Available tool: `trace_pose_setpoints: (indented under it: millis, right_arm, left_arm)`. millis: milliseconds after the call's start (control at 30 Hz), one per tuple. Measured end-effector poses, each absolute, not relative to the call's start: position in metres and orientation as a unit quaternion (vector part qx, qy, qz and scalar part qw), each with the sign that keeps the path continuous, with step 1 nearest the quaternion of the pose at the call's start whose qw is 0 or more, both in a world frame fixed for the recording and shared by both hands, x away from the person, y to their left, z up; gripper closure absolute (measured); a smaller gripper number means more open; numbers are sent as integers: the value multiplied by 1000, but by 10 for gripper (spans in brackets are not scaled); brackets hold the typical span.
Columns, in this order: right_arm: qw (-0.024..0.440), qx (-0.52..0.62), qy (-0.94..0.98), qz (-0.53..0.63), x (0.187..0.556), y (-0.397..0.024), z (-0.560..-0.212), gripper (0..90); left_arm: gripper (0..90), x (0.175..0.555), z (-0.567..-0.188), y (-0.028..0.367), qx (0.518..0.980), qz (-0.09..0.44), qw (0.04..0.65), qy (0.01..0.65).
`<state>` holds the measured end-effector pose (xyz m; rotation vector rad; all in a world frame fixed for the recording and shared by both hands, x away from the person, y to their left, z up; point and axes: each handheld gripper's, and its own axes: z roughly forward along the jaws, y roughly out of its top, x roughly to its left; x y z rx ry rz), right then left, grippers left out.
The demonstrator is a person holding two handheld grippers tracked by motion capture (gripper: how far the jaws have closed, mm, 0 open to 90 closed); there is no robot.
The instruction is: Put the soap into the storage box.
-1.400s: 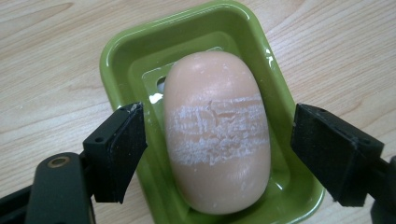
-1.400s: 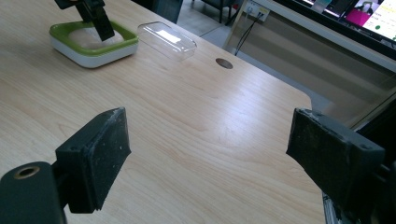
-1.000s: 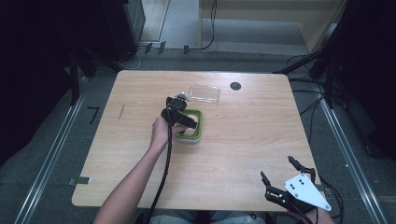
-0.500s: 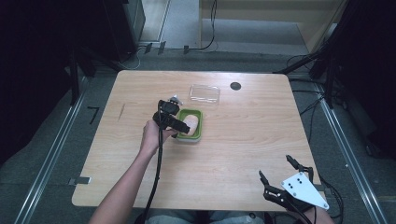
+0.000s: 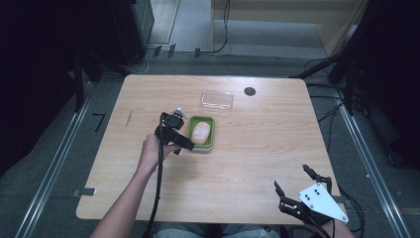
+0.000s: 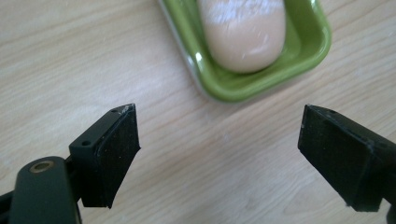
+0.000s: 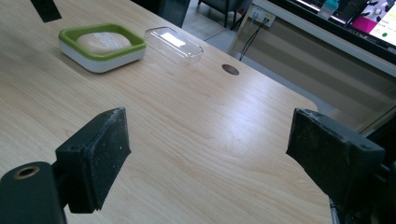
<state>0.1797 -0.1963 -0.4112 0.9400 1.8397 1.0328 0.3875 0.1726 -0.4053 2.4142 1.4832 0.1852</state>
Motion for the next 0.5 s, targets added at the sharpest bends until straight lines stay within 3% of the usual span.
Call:
trace_pose_setpoints:
  millis: [500]
  right_arm:
    - [405,372,728,409,179,-196,-411,131]
  left_arm:
    - [106,361,-406,197,837,54,138,526]
